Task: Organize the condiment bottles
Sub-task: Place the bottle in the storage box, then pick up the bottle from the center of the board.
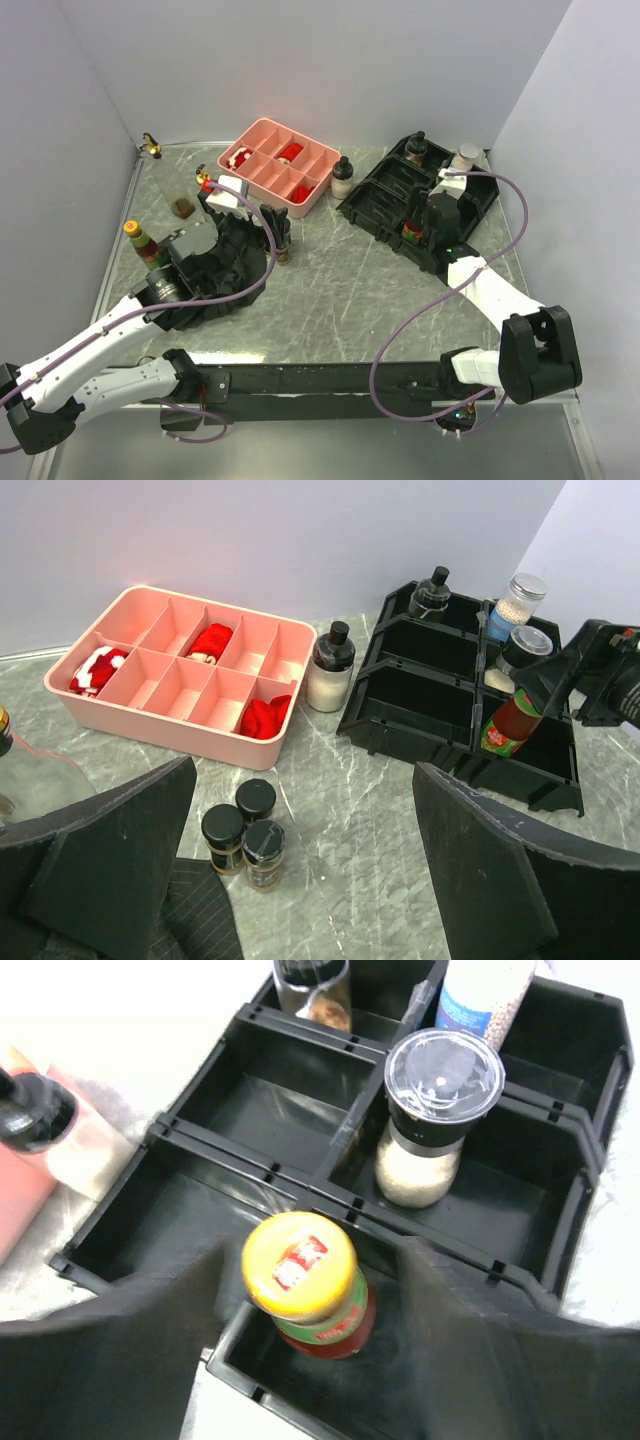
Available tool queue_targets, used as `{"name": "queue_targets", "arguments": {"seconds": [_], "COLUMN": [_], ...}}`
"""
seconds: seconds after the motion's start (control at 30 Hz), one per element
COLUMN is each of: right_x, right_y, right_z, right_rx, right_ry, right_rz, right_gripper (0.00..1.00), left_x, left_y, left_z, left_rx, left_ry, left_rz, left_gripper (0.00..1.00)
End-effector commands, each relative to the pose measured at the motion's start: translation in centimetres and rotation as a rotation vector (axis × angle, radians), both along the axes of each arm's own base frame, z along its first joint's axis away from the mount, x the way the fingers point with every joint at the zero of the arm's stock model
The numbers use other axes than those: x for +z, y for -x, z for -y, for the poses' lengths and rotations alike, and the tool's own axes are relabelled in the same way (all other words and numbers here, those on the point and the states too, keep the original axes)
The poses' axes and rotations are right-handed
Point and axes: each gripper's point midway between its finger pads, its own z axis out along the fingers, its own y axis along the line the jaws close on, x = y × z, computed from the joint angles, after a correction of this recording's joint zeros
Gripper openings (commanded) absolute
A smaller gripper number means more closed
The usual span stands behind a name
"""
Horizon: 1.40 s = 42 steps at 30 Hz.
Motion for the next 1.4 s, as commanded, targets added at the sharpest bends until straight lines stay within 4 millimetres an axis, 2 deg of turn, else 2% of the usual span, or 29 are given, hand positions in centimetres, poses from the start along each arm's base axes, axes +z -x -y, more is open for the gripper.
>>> {"name": "queue_targets", "arguments": {"seconds": [0.0,0.03,0.07,0.1,0.13,0.17,0.2,0.23,0.27,0.3,0.37,0.53,0.63,0.73,0.8,0.83,0.87,1.0,1.07,1.17,1.2,1.23,1.27,1.37], "right_x": [5.3,5.6,7.2,6.6,6.9,8.4,7.7,8.1,9.1,8.9,9.8,10.2,10.2,9.7,9.5,9.2,9.3,8.6,8.7,8.7,9.0,8.4,9.3,8.6], "right_y": [-0.5,-0.3,-0.2,0.4,0.7,1.1,1.9,2.3,3.0,3.7,5.0,7.5,8.5,8.3,8.7,8.1,8.5,7.9,7.7,7.7,7.8,8.1,8.2,8.4], "right_z": [0.3,0.1,0.1,0.1,0.0,0.0,0.0,-0.3,-1.1,-1.5,-3.0,-5.5,-8.4,-10.5,-12.9,-13.5,-15.4,-18.7,-19.4,-19.3,-19.5,-19.8,-21.0,-23.3], "right_rx": [-0.031,-0.025,-0.019,-0.019,-0.020,-0.013,-0.008,0.011,0.061,0.095,0.190,0.328,0.428,0.460,0.503,0.488,0.532,0.562,0.579,0.575,0.583,0.607,0.672,0.731], "right_ry": [-0.057,-0.067,-0.078,-0.075,-0.091,-0.103,-0.100,-0.112,-0.131,-0.135,-0.163,-0.246,-0.302,-0.324,-0.328,-0.319,-0.324,-0.325,-0.338,-0.348,-0.361,-0.368,-0.393,-0.394], "right_rz": [0.119,0.115,0.136,0.088,0.080,0.095,0.048,0.045,0.057,0.035,0.042,0.027,0.004,-0.031,-0.056,-0.070,-0.079,-0.145,-0.155,-0.135,-0.122,-0.124,-0.086,-0.101], "right_gripper": [0.91,0.96,1.00,1.00,1.00,1.00,1.00,1.00,1.00,1.00,1.00,1.00,0.96,0.93,0.92,0.91,0.90,0.87,0.84,0.83,0.82,0.80,0.79,0.77], "left_x": [1.5,1.4,1.5,1.4,1.4,1.4,1.4,1.2,1.1,1.0,0.7,-0.1,-0.3,-0.4,-0.4,-0.4,-0.5,-1.2,-2.2,-4.6,-4.6,-5.7,-5.7,-4.3], "left_y": [0.1,0.1,0.1,0.1,0.1,0.1,0.0,0.0,0.0,-0.1,-0.3,-0.9,-1.1,-1.1,-1.2,-1.2,-1.2,-1.4,-1.5,-2.2,-3.0,-3.2,-3.4,-3.6], "left_z": [-0.4,-0.4,-0.5,-0.4,-0.4,-0.4,-0.4,-0.3,-0.3,-0.2,-0.2,-0.3,-0.4,-0.6,-0.7,-0.7,-0.7,-0.5,0.1,1.4,2.1,1.5,1.6,1.9], "left_rx": [0.013,0.013,0.015,0.013,0.015,0.015,0.013,0.015,0.015,0.016,0.024,0.057,0.071,0.077,0.085,0.087,0.088,0.091,0.084,0.094,0.116,0.158,0.172,0.170], "left_ry": [0.031,0.031,0.032,0.031,0.031,0.029,0.030,0.027,0.026,0.022,0.015,-0.014,-0.023,-0.023,-0.025,-0.027,-0.028,-0.016,-0.010,-0.064,-0.065,-0.118,-0.124,-0.089], "left_rz": [0.038,0.037,0.038,0.037,0.037,0.035,0.034,0.032,0.029,0.026,0.019,0.001,0.003,0.007,0.007,0.005,0.004,-0.016,-0.051,-0.152,-0.185,-0.229,-0.241,-0.229], "left_gripper": [0.96,0.97,0.96,0.97,0.96,0.96,0.96,0.96,0.96,0.96,0.96,0.96,0.96,0.96,0.96,0.96,0.97,0.96,0.97,0.99,0.99,0.97,0.94,0.95]}}
